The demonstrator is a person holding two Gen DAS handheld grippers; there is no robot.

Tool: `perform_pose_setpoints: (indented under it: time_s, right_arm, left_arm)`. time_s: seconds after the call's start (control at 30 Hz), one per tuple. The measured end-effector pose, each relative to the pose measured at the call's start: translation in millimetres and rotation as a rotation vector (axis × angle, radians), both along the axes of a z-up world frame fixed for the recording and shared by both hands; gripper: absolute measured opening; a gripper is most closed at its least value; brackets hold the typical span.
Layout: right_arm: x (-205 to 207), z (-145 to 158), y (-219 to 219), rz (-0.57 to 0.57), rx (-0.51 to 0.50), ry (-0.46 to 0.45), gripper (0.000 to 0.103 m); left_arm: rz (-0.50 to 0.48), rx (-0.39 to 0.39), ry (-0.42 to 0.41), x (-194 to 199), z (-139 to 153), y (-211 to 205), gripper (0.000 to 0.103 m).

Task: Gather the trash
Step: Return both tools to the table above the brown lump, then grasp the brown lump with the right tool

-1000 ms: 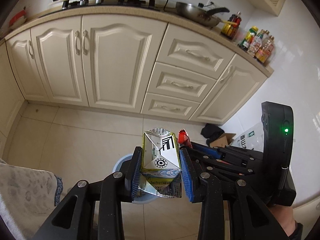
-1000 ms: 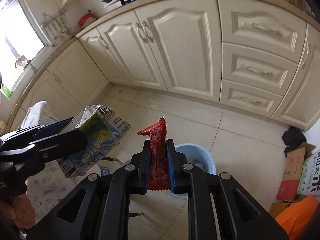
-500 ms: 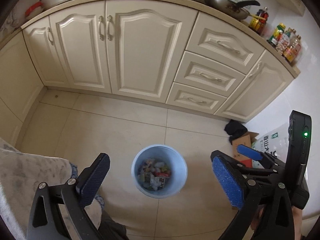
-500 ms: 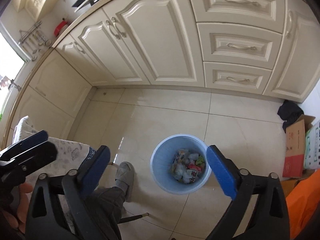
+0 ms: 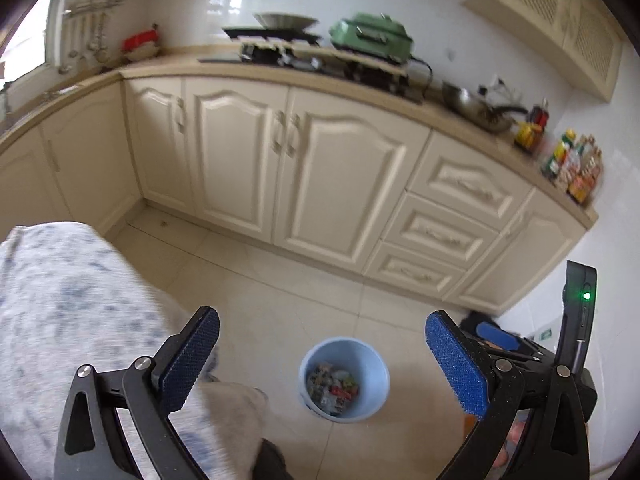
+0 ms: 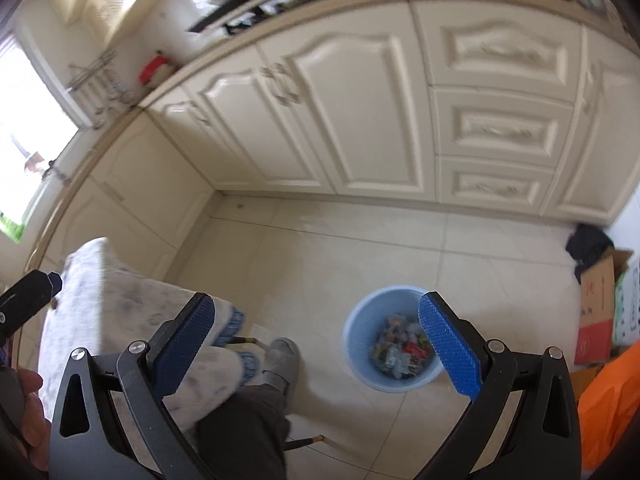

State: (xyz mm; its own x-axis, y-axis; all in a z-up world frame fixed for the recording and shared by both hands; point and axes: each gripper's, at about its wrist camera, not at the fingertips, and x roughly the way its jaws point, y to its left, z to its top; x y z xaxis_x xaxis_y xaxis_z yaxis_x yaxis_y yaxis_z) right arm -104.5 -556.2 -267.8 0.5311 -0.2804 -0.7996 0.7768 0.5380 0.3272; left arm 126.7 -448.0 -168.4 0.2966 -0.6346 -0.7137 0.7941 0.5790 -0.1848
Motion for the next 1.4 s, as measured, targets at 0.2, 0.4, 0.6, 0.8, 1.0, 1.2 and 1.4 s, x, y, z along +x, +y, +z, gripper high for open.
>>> perform_pose_setpoints:
  time_s: [0.2, 0.4, 0.6, 0.8, 1.0, 1.2, 1.4]
  right_arm:
    - [66.0, 47.4, 55.0, 0.139, -0.060, -0.051, 0.103]
    - [146.1, 76.0, 123.4, 0.324, -0.100, -0.085, 0.103]
    - [225.9, 84.4, 193.8, 0.490, -0.122, -0.099, 0.103]
    - [307.5, 69.4, 252.5, 0.612, -0.131, -0.068, 0.103]
    - [382.1, 42.2, 295.2, 0.694, -0.131, -0.030, 0.095]
    - [447.3, 10.0, 317.9, 0.769, -0.095, 0.032, 0.066]
    - [493.4, -10.4, 335.3, 0.817, -0.080, 0.063, 0.051]
  left_arm:
    - [0.181, -0.074, -0.058, 15.1, 31.5, 103.3, 0.102]
    - [0.384, -0.080, -0.143, 17.1, 40.0, 193.2, 0.102]
    - [0.579, -0.053, -0.174, 20.6, 32.6, 280.5, 0.102]
    - [0.720, -0.008, -0.170, 28.4, 20.5, 336.4, 0.102]
    - [0.800, 0.051, -0.169, 61.9, 10.9, 365.8, 0.102]
    - [0.813, 0.046, -0.117, 107.2, -10.0, 364.0, 0.102]
    - [0.819, 0.061, -0.091, 141.2, -26.8, 382.6, 0.102]
